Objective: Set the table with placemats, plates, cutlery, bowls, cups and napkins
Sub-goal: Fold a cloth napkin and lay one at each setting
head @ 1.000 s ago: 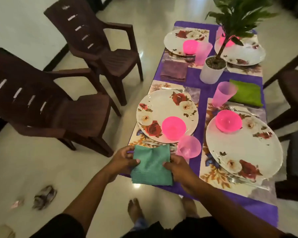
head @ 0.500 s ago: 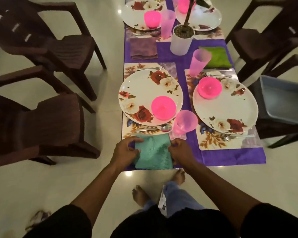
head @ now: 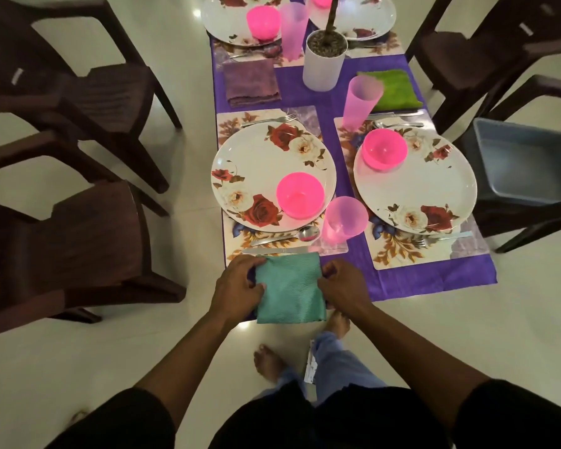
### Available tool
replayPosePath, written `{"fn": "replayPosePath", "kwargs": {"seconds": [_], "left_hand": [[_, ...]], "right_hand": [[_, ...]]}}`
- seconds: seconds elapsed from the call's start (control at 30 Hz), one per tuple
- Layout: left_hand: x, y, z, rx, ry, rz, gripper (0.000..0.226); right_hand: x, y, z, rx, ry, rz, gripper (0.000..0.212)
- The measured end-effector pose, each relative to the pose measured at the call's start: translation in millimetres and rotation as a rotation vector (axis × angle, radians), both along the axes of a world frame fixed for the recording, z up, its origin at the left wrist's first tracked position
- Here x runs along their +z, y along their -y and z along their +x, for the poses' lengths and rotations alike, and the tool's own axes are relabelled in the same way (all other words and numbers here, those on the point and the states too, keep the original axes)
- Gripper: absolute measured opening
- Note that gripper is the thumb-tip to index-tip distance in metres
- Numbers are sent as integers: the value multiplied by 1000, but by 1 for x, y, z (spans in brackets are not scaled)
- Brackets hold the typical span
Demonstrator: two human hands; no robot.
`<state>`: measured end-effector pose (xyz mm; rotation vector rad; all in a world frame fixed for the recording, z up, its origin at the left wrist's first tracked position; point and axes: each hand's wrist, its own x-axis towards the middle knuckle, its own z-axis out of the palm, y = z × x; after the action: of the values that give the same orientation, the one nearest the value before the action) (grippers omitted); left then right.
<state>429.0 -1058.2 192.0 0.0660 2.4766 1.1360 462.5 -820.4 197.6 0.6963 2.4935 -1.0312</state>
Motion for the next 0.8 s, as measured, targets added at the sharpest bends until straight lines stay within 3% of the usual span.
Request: {"fn": "replayPosePath", "kwargs": {"seconds": [0.2, 0.53, 0.8], "left_hand": [[-8, 3, -2, -71, -113, -70, 60], [-10, 5, 7, -109, -142, -145, 63], [0, 7, -11, 67, -357, -262, 32]], "right_hand": [[-4, 0, -6, 23, -62, 61, 9], [-11, -2, -2, 55, -137, 88, 6], [-8, -2, 1, 154, -332, 255, 23]]}}
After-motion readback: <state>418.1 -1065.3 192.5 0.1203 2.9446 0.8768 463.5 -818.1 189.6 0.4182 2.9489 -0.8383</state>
